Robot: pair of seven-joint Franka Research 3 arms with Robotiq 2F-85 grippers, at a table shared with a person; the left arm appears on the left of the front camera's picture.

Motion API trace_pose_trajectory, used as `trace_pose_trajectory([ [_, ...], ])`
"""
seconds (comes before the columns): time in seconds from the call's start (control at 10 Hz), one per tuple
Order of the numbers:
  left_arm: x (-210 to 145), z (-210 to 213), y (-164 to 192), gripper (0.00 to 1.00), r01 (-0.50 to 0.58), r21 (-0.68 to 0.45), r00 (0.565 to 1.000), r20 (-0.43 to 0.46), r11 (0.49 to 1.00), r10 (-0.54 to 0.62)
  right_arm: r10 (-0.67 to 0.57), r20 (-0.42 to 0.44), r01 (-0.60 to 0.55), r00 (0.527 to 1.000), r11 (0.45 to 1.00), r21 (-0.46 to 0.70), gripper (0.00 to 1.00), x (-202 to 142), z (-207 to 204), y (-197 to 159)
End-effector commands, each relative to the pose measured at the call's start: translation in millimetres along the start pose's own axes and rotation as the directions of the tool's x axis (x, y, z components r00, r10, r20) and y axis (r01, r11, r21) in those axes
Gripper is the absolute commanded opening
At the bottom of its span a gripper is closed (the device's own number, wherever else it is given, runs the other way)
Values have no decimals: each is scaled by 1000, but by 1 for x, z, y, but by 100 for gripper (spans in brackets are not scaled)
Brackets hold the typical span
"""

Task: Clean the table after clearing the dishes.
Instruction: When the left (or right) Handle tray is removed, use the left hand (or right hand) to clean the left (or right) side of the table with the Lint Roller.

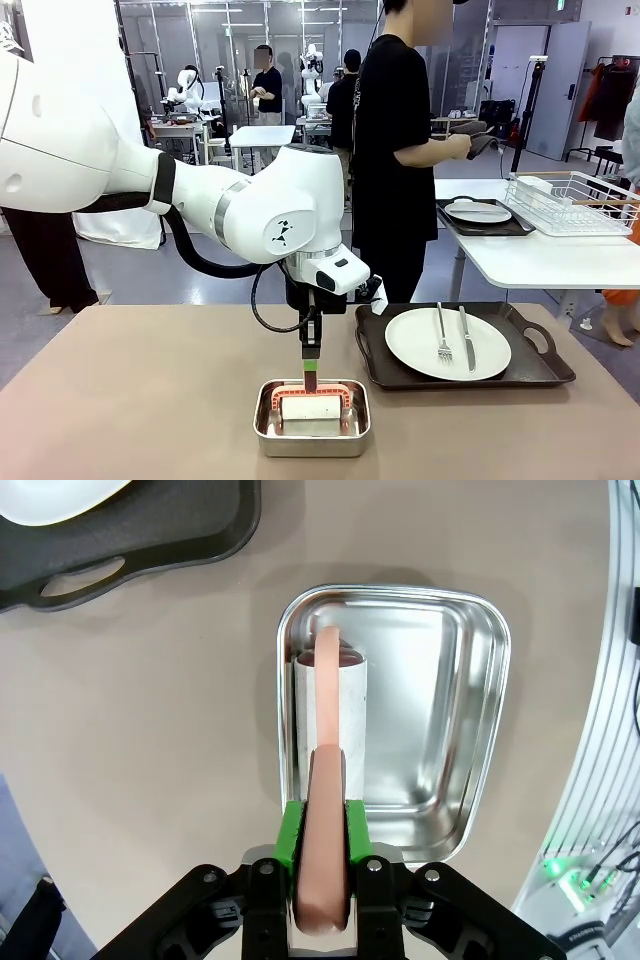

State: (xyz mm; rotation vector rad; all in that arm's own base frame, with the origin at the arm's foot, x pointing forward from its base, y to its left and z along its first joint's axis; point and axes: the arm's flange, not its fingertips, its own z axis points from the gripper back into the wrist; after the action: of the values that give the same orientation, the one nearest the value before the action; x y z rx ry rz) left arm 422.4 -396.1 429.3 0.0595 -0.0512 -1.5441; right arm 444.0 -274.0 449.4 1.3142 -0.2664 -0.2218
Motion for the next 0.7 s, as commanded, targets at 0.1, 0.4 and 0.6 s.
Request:
trace_pose_trajectory([
  [0.1, -11, 26, -1, 0, -50, -2, 999, 2, 999, 50, 6, 1, -6, 1000, 1000, 0, 100, -2, 0, 3],
  [0.4, -23, 87, 6, 0, -63, -67, 998, 1, 996, 63, 6, 1, -6, 1000, 1000, 0, 100, -2, 0, 3],
  [0.6, -45, 113, 23, 0, -192, -109, 981, -10, 975, 192, 6, 1, -6, 1000, 1000, 0, 100, -2, 0, 3],
])
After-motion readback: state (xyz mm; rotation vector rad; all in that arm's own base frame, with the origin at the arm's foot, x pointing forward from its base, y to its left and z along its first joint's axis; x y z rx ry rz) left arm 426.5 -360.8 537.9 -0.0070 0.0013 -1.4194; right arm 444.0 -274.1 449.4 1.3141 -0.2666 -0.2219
